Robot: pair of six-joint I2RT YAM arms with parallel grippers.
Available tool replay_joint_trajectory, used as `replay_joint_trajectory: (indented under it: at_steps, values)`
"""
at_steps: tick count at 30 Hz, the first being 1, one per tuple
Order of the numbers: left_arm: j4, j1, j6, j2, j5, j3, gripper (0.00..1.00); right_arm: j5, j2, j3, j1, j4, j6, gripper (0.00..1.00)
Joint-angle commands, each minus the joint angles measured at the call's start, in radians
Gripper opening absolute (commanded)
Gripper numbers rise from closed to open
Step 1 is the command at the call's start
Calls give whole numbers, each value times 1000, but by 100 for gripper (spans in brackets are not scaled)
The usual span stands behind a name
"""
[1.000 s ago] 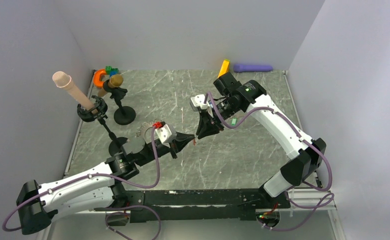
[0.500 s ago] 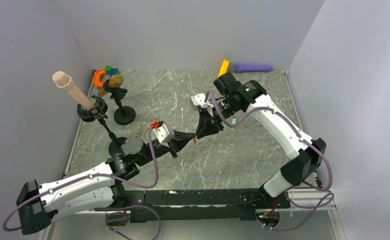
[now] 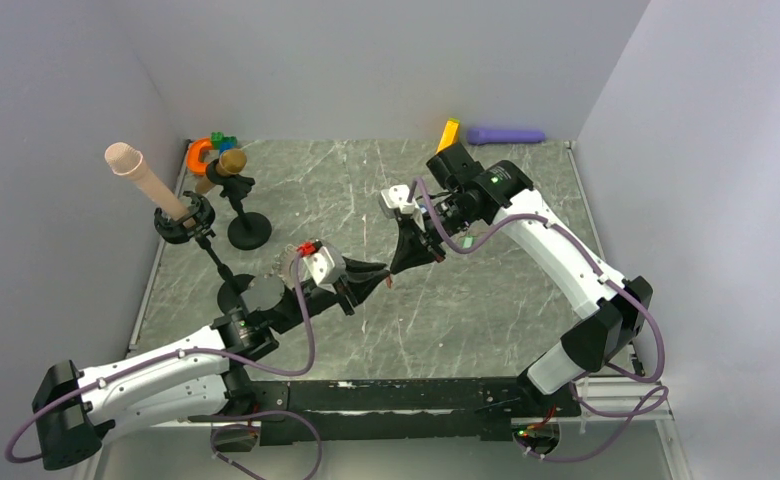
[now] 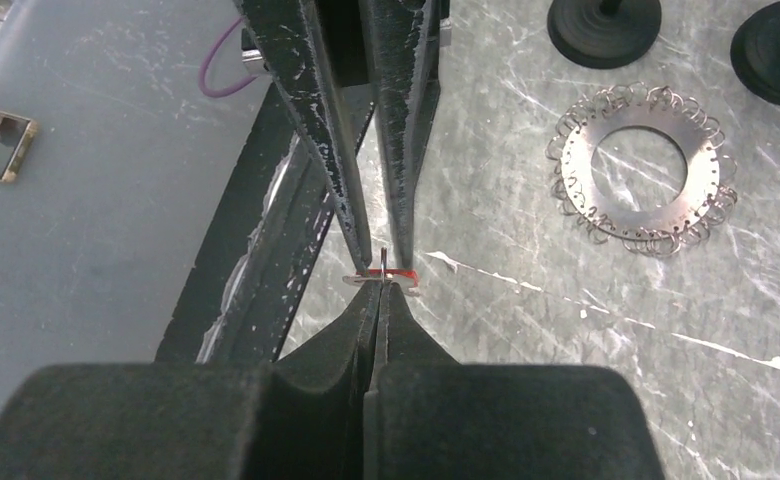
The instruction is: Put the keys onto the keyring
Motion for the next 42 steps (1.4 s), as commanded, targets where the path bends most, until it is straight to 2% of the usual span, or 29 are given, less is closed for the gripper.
replay_joint_trajectory:
  at_steps: [1,4,10,15,20,27,42]
  values:
    - [12,-6,-42,-56,-61,-22,36,45,-41,-16,-8,62,38,0]
    - [-73,-5,-40,-136,-135,-34,57,152,-56,-39,-31,88,59,0]
    - [-285,-4,-32,-301,-212,-60,70,305,-84,-117,-137,121,83,0]
    - [-336,-4,-84,-417,-252,-140,74,389,-92,-219,-275,146,56,0]
    - [-328,-4,-143,-493,-292,-230,75,509,-89,-352,-350,252,41,0]
    - [-404,-5,-183,-523,-323,-240,77,598,2,-439,-371,358,41,0]
    - [-506,-5,-212,-603,-352,-241,80,625,202,-438,-343,518,116,0]
